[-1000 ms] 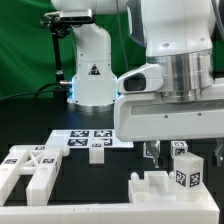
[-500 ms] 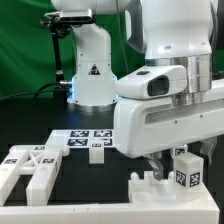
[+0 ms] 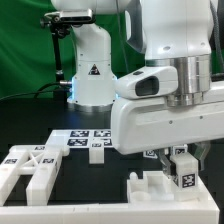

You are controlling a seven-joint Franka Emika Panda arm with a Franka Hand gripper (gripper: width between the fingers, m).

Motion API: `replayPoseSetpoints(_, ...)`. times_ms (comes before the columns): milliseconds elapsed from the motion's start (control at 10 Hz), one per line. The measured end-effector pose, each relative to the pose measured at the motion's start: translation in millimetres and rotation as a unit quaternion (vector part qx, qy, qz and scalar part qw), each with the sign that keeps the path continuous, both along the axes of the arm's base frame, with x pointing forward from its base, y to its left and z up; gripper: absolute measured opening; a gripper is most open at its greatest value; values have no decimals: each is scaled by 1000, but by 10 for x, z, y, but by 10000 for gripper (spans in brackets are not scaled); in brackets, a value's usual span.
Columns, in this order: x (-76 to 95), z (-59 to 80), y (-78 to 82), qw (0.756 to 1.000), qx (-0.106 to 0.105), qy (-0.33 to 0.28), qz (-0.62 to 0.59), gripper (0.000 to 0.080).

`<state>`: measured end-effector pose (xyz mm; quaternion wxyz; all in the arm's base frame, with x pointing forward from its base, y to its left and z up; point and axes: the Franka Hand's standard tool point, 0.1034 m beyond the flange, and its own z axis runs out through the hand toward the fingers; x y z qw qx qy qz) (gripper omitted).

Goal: Assemble chair

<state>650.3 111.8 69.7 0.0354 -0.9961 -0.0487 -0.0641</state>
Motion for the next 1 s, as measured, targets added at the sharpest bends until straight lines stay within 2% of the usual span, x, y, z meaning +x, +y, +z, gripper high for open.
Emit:
replayPoseSetpoints(100, 0, -1, 6, 999, 7, 3, -46, 288)
replayPoseSetpoints(300, -19, -15, 47, 978, 31, 14, -207, 288)
replayPoseSetpoints(400, -37, -21, 80, 952, 40, 23, -304, 288)
replayPoseSetpoints(500, -64, -27, 127, 915, 48, 34, -400, 288)
replayPoseSetpoints(600, -63, -15, 145, 862, 62, 44, -500, 288)
replayPoseSetpoints(800, -51, 10, 141, 800, 85, 66, -590, 288)
replayPoseSetpoints(900, -60, 0, 150, 799, 85, 67, -592, 288)
replayPoseSetpoints(1000, -59, 0, 152, 805, 84, 66, -583, 378)
